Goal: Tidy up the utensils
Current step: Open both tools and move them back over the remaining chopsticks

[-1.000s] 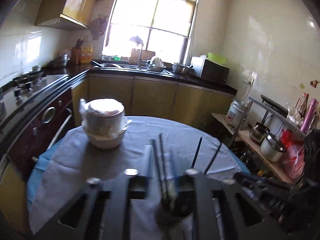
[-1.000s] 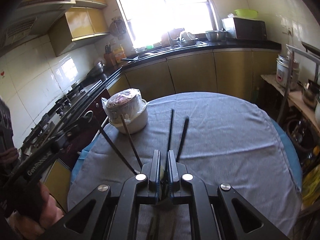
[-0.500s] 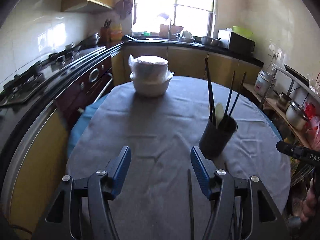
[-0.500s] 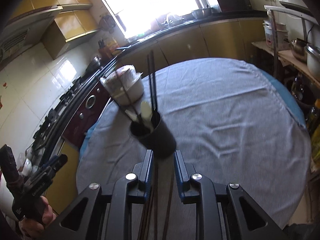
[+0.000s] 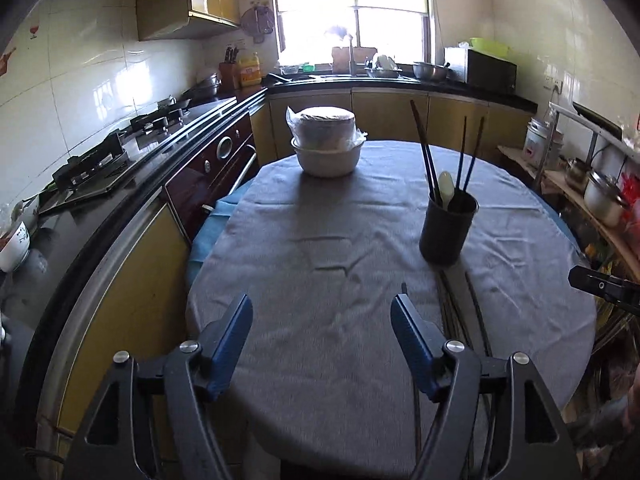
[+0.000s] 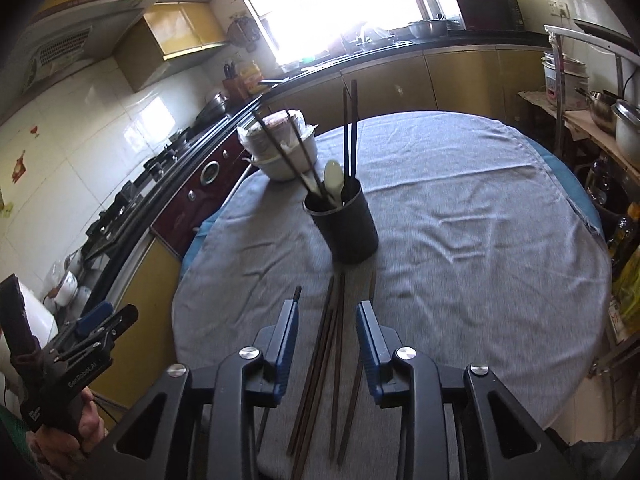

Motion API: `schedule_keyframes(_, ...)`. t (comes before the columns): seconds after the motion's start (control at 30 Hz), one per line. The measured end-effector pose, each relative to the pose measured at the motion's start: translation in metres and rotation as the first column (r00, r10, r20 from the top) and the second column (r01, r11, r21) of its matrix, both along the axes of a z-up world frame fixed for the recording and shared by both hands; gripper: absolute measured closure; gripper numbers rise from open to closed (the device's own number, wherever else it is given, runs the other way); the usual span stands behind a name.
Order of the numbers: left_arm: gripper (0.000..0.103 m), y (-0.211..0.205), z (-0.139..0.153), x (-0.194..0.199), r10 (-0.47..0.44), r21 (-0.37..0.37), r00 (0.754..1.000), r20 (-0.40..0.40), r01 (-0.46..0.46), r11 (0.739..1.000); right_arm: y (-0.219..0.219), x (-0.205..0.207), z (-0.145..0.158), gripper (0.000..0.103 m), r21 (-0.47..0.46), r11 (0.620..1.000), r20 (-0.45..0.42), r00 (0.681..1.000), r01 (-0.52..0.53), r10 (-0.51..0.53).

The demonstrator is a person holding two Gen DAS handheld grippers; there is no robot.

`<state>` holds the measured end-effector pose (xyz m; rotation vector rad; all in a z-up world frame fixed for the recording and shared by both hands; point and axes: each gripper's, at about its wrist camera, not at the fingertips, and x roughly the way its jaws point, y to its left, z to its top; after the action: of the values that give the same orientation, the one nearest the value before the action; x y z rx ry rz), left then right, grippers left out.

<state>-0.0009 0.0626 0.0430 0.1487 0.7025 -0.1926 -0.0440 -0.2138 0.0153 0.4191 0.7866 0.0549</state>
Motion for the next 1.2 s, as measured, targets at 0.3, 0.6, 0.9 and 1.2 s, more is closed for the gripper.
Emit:
schedule_keyframes(0.3, 0.031, -0.004, -0.001, -0.012, -0.014, 0.005, 1.000, 0.021, 0.014, 1.000, 0.004, -0.015, 0.000, 0.071, -0.032, 0.999, 0.002, 1.000, -0.002, 0.003)
schedule_keyframes(0.6, 0.031, -0.014, -0.011, 0.008, -0.012, 0.036, 1.000, -0.004, 0.013, 0.999, -0.001, 0.005, -0.014, 0.071, -0.012, 1.000, -0.046, 0.999, -0.014, 0.014)
schedule_keyframes(0.9, 0.031, -0.026, -0.029, 0.045, -0.012, 0.054, 0.998, -0.067, 0.016, 0.998, -0.006, 0.036, -0.041, 0.071, 0.016, 1.000, -0.118, 0.993, -0.024, 0.026)
schedule_keyframes(1.2, 0.031, -0.039, -0.058, 0.080, -0.019, 0.072, 0.988, -0.154, 0.030, 0.997, -0.014, 0.063, -0.065, 0.071, 0.050, 0.999, -0.177, 0.984, -0.013, 0.021)
